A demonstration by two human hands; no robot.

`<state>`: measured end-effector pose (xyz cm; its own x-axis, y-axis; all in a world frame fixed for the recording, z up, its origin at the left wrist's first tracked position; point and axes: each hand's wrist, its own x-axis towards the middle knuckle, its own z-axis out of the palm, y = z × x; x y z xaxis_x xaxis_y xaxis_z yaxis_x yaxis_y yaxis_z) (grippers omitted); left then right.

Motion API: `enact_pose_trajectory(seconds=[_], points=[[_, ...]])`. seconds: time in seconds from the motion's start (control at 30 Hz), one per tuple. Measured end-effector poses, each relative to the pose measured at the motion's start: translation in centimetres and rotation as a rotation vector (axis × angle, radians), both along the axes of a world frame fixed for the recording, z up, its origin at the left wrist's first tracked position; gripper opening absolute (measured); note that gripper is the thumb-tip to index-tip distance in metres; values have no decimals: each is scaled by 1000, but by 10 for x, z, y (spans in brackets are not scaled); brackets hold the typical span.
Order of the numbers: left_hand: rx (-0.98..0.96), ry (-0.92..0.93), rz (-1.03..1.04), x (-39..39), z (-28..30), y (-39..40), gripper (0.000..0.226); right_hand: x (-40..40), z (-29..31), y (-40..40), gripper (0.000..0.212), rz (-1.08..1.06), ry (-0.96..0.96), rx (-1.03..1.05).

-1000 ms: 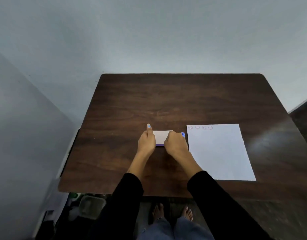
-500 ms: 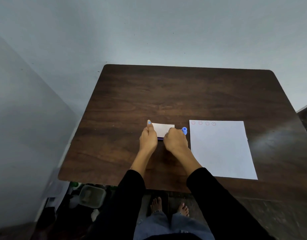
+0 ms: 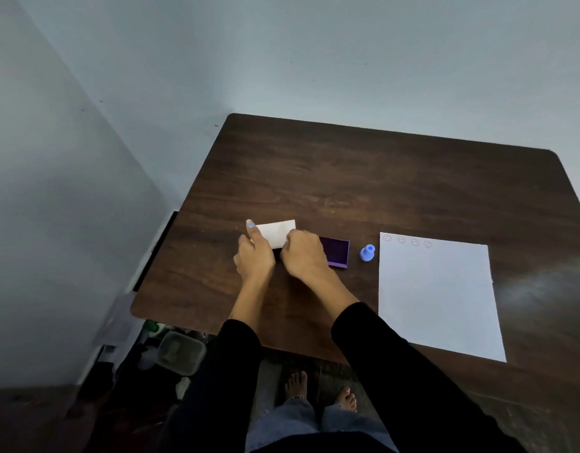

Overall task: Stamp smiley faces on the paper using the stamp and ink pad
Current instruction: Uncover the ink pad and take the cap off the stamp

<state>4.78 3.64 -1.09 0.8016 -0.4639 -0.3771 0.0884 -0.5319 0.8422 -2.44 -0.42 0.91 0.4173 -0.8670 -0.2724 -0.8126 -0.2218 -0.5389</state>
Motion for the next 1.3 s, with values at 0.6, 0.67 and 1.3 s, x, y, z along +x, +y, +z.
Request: enact_pose_trajectory(seconds=[0.6,0.67,1.3], points=[[169,-179,-28,-10,-7,-6,68,-21,-1,-23,30,-81,-118,-60],[118,-273,-123,-23,-6,-10,67,-44,7,-38,33,-216,-151,-208],[193,-551,-878,-102,-20,-43,54,-122,-8,-57,17,-555,-104,75]])
